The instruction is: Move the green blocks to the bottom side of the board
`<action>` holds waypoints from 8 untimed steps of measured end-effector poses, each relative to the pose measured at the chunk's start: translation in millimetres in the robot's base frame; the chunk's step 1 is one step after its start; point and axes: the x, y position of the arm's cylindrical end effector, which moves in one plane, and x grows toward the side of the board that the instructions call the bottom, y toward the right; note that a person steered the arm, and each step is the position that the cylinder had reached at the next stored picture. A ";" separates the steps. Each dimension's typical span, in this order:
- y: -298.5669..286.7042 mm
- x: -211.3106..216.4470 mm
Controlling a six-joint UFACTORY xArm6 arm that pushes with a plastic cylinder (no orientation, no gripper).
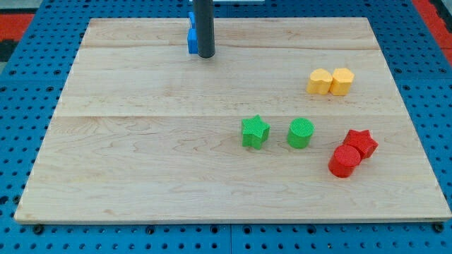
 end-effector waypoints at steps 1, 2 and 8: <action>0.1 0.3; 0.1 0.8; 236.9 171.3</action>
